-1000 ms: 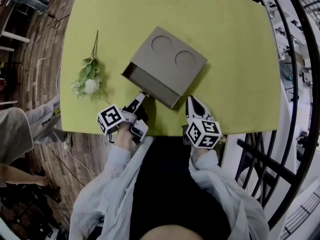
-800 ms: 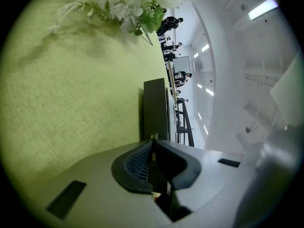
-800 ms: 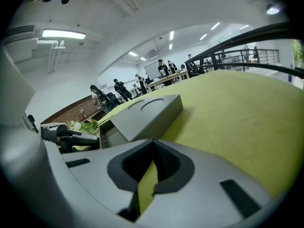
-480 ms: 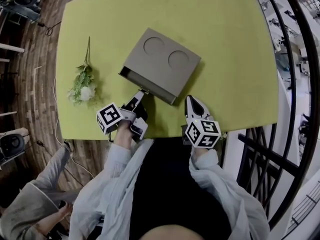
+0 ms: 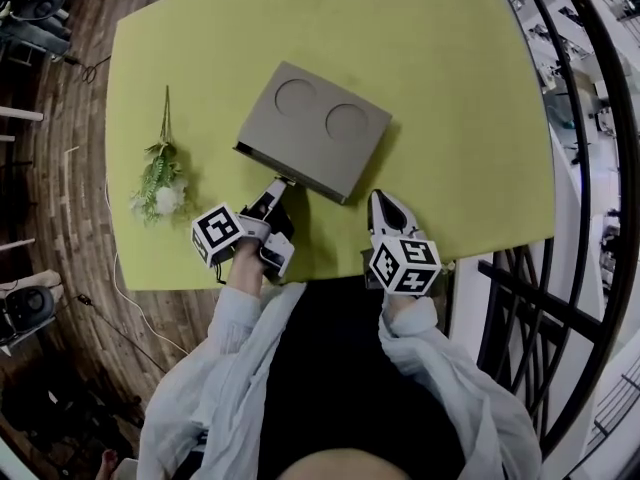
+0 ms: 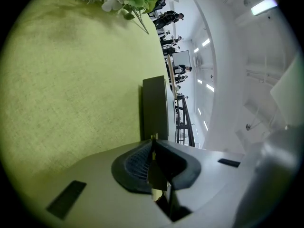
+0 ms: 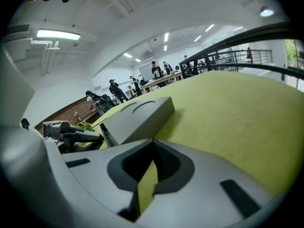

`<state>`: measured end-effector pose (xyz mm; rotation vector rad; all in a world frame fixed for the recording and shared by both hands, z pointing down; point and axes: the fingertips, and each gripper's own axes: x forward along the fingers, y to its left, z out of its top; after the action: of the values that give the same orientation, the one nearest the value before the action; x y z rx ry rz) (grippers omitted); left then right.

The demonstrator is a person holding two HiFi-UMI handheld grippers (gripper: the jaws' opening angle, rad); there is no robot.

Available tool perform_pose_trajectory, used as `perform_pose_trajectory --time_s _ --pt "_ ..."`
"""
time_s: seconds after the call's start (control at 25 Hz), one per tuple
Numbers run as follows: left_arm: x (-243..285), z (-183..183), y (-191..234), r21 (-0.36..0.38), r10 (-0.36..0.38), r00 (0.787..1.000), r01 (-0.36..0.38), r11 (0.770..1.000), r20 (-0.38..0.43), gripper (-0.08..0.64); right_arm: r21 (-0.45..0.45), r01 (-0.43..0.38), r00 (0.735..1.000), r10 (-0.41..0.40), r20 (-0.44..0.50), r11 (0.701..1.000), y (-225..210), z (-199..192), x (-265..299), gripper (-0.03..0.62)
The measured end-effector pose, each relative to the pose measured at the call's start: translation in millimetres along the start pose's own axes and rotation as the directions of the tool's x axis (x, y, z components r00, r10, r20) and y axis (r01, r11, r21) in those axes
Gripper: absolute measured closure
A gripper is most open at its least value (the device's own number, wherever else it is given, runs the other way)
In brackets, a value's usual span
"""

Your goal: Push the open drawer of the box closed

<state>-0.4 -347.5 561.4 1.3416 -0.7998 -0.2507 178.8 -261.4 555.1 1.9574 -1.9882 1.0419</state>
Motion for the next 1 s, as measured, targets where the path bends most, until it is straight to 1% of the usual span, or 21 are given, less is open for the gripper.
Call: perform_pose_trajectory --time_s 0.24,0.4,0.64,0.76,0.88,1.0 --pt "12 2 -5 -0.004 0.008 1.0 -0.008 1.0 -0.007 0.526 0.007 0.007 1.0 -0.007 -0.001 1.0 -6 5 4 0.586" --pt "11 1 -4 -0.004 0.018 1.0 -0.018 1.0 -0.013 0.526 0.02 0.015 1.0 -0.015 -0.002 1.0 -6 2 0 0.586" --pt "16 4 -5 0.002 0.017 1.0 -0.017 1.0 -0.003 0.526 0.025 0.027 1.0 -0.027 0.006 0.999 -12 4 0 0.586" --pt "17 4 0 -0.018 0.031 0.999 -0.031 0.999 0.016 0.525 0.025 0.028 1.0 -0.028 0.007 0.999 -11 2 -4 0.586" --pt "18 5 1 -0.05 0.014 0.999 -0.012 0.999 0.029 0.525 0.019 0.024 1.0 -0.024 0.013 1.0 -9 2 -7 0.586" --pt "17 5 -2 -0.044 0.01 0.999 -0.008 0.999 0.035 0.525 0.01 0.02 1.0 -0.02 0.018 1.0 -7 2 -10 0.586"
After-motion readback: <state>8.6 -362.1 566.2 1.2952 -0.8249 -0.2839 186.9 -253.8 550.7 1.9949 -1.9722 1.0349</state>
